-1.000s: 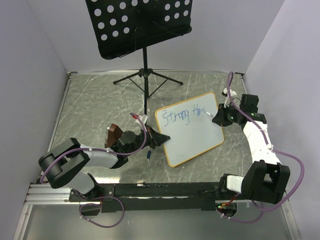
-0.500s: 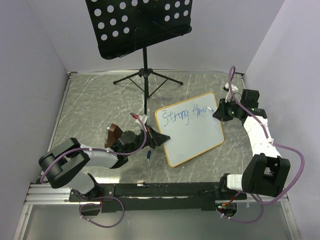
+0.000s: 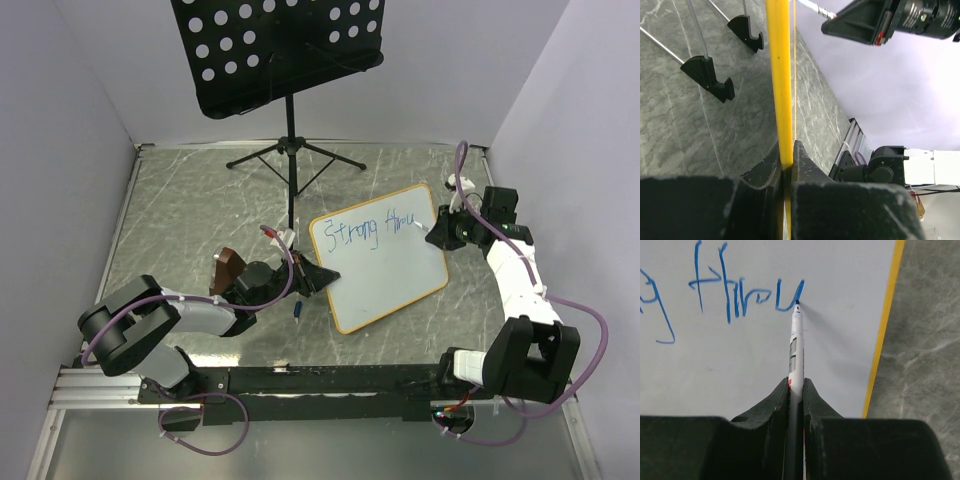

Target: Write a sentence on the whiteboard

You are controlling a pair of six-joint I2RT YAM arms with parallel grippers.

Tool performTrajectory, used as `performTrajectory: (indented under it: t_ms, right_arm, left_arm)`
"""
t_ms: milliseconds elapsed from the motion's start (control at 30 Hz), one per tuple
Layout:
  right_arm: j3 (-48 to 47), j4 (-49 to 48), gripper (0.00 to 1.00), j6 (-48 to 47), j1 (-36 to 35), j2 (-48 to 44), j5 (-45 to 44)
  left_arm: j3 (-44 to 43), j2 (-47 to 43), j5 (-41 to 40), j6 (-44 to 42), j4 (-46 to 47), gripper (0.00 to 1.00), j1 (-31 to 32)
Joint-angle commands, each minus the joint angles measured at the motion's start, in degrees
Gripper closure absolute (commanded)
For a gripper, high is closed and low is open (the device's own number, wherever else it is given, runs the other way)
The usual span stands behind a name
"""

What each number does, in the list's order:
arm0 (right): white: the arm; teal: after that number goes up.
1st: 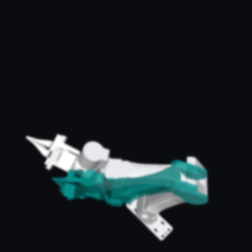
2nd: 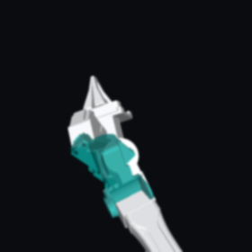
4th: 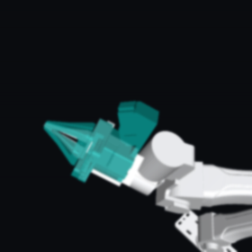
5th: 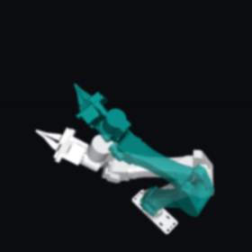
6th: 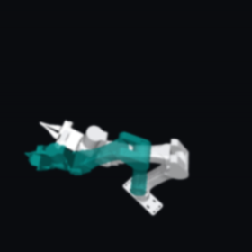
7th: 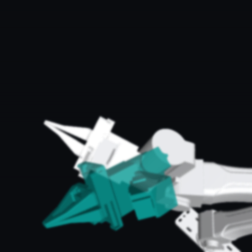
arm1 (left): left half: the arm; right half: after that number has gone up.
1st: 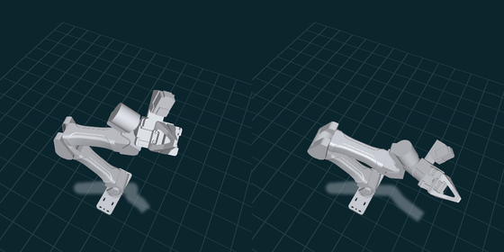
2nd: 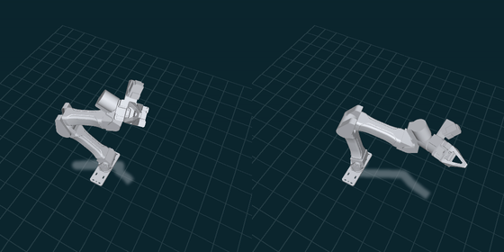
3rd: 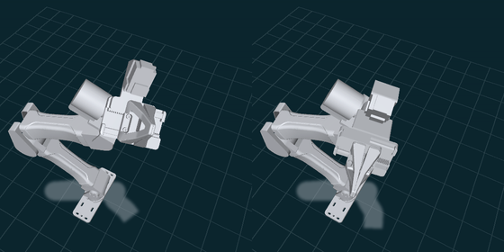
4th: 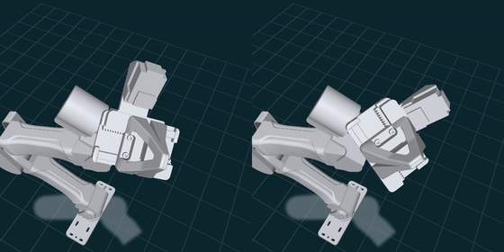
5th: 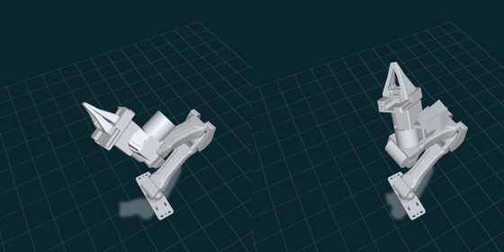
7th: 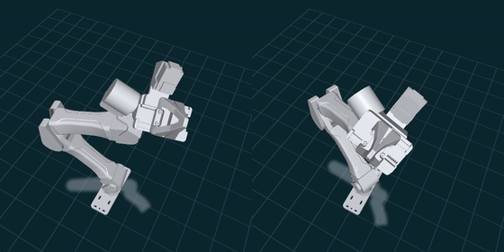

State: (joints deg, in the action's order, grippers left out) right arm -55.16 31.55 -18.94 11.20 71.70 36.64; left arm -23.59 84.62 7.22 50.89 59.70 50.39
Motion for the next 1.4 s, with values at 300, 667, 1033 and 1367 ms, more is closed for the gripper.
performTrajectory:
  t_ms: [300,667,1033,1367]
  right_arm:
    - [-0.56,-0.08,1.0,0.21,3.21,-3.32,2.03]
    - [-3.99,-3.16,1.0,2.94,3.39,2.2,1.41]
    - [-4.79,-3.34,1.0,3.21,3.21,3.89,4.49]
    - [-3.47,-0.27,1.0,-0.21,3.04,3.01,5.81]
  left_arm:
    - [-1.98,-0.51,2.53,-3.17,5.34,0.99,0.15]
    - [-2.25,-0.33,3.06,-3.08,5.42,0.99,0.15]
    - [-2.86,0.37,3.59,-3.26,5.6,0.99,0.23]
    - [-2.77,0.2,3.24,-3.35,5.51,0.99,0.23]
